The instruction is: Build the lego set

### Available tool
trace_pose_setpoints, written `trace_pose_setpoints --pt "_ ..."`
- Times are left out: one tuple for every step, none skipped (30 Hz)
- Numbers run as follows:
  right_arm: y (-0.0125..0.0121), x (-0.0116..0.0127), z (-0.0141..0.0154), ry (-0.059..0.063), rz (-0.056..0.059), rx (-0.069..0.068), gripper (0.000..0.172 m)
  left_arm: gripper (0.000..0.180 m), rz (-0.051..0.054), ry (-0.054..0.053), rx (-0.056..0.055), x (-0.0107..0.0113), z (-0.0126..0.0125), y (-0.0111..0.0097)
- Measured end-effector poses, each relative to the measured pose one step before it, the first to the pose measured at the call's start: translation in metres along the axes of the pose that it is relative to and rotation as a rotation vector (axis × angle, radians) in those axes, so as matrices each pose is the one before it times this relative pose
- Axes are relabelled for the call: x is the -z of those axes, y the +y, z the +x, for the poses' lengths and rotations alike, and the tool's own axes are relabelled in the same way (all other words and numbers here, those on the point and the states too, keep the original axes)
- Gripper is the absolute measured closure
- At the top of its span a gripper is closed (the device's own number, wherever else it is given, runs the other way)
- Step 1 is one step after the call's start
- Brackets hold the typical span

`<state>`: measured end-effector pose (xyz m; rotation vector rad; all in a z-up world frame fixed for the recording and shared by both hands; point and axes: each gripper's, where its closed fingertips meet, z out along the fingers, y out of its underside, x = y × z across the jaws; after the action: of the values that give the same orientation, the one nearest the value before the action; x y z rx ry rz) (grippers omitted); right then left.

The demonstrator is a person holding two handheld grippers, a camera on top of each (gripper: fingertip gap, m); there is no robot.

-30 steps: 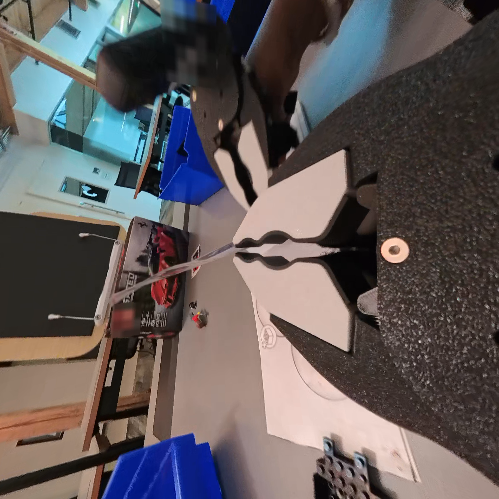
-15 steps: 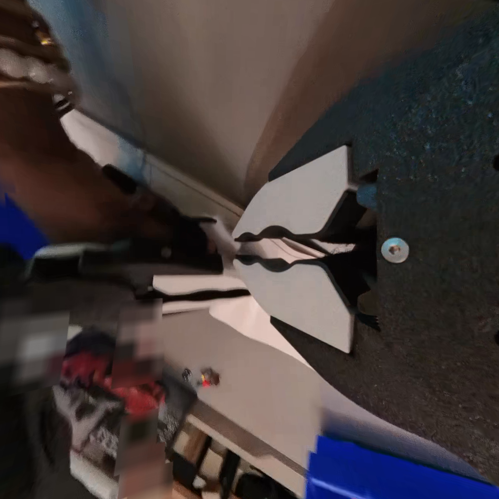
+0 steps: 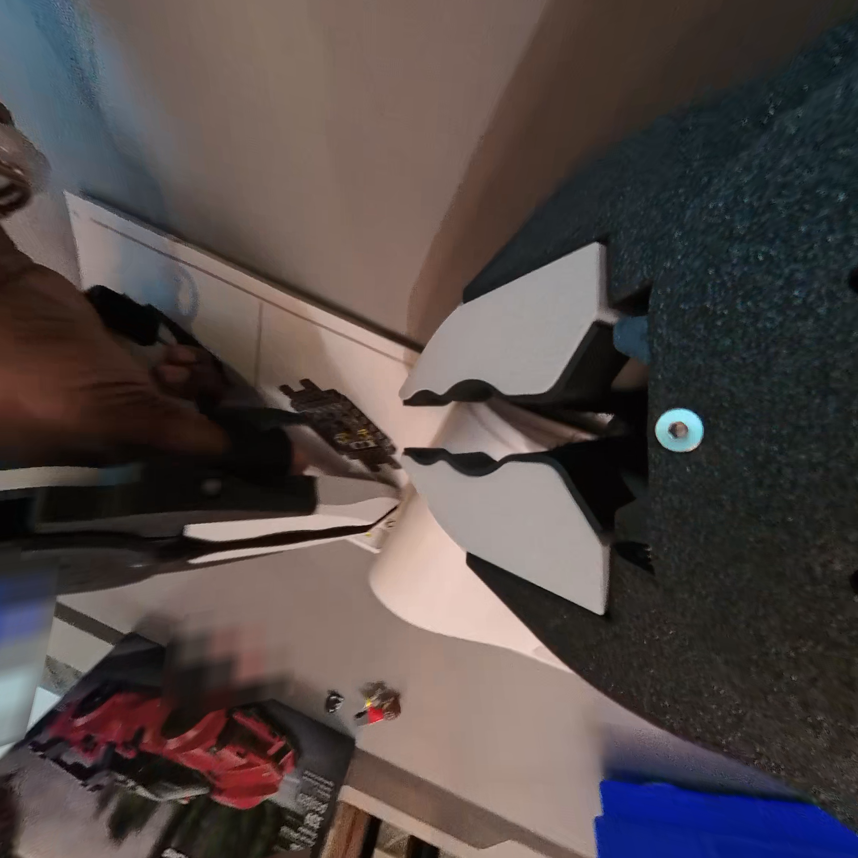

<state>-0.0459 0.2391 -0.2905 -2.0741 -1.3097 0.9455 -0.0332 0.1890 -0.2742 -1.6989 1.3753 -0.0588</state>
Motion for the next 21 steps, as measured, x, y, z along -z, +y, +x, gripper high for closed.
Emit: trace_pose_setpoints --pt "-0.00017 -0.00181 -0.00278 -0.0122 -0.0059 0.0139 0.172 0.162 -0.0007 0.0262 -0.029 -0.00258 0.00032 -0.00434" --pt "-0.00016 -0.0016 -0.00257 -0.0123 -0.0047 0.0089 0.172 0.161 -0.014 0.0308 -0.0352 -0.0046 0.00088 -0.0018" --pt "-0.00004 -0.00138 -0.00256 -0.0116 -0.0049 0.0097 0.172 0.162 -0.0393 0.0025 -0.0326 -0.00568 -0.00324 0.00196" --pt "0.00003 -0.00054 -0.00127 -0.0066 -0.0033 0.0041 0.172 0.168 -0.0637 0.0004 -0.0379 -0.00582 -0.00338 0.00636" --pt "0.00024 0.00014 -0.00014 -0.005 0.001 -0.0055 0.171 0.175 -0.0397 0.0163 -0.0181 -0.00419 -0.00072 0.0043" --pt "0.00031 0.00037 -0.00001 -0.0089 0.0007 -0.0152 0.171 0.176 -0.0041 0.0137 0.0176 -0.00061 -0.00103 0.00089" --pt "0.00057 0.00052 0.0 -0.0089 0.0002 -0.0148 0.171 0.177 -0.0233 -0.011 0.0291 0.00067 -0.00434 0.0051" --pt "0.0005 0.00034 0.00009 -0.0036 -0.0001 -0.0074 0.172 0.177 -0.0313 -0.0313 0.0237 0.00147 -0.00673 0.0088" --pt "0.0003 0.00028 0.00011 0.0016 0.0004 0.0011 0.172 0.177 -0.0118 -0.0141 0.0273 0.00173 -0.00402 0.00753" --pt "0.00031 -0.00007 -0.00056 -0.0008 -0.0003 0.0043 0.172 0.179 0.0435 0.0253 0.0479 0.00176 0.00278 -0.00097" --pt "0.00015 -0.00015 -0.00031 0.0002 -0.0012 0.0014 0.172 0.18 0.0264 0.0102 0.0454 0.00089 0.00197 0.00014" --pt "0.00032 -0.00003 -0.00023 -0.0025 -0.0021 -0.0051 0.172 0.18 0.0169 -0.0049 0.0177 0.00119 0.0013 0.00014" --pt "0.00049 0.0001 -0.00089 -0.0105 -0.0039 -0.0133 0.172 0.179 0.0032 -0.0161 -0.0043 0.00134 0.00123 0.00026" --pt "0.00022 0.00027 -0.00046 -0.0135 -0.0045 -0.0248 0.172 0.179 -0.004 -0.0288 -0.014 0.00117 0.00088 0.00046" --pt "-0.00083 0.00045 0.00105 -0.0091 0.0003 -0.0355 0.172 0.18 -0.0022 -0.0396 -0.0193 0.0007 0.00078 0.00016" --pt "-0.00235 0.00021 0.0024 -0.0014 0.0102 -0.0409 0.172 0.18 -0.0008 -0.047 -0.023 0.00018 0.00055 -0.00003" --pt "-0.00376 -0.00038 -0.00141 -0.0257 0.0193 -0.0438 0.172 0.18 -0.0007 -0.0518 -0.0274 0.00024 -0.0002 -0.00013" --pt "-0.00312 -0.00143 -0.0063 -0.0537 0.0156 -0.0516 0.172 0.18 0.0007 -0.0451 -0.0262 0.00027 -0.00014 -0.00022" --pt "-0.00025 -0.00299 -0.00866 -0.0637 -0.0036 -0.0492 0.172 0.18 0.0014 -0.0341 -0.0108 0.00021 -0.00019 -0.00011" --pt "0.00293 -0.0041 -0.00743 -0.0524 -0.0243 -0.0382 0.172 0.18 -0.0009 -0.014 0.0098 0.00045 0.0 0.00026" --pt "0.00391 -0.00425 -0.00151 -0.017 -0.0296 -0.0287 0.172 0.18 -0.0016 0.0062 0.0218 0.00066 0.00059 0.00029"
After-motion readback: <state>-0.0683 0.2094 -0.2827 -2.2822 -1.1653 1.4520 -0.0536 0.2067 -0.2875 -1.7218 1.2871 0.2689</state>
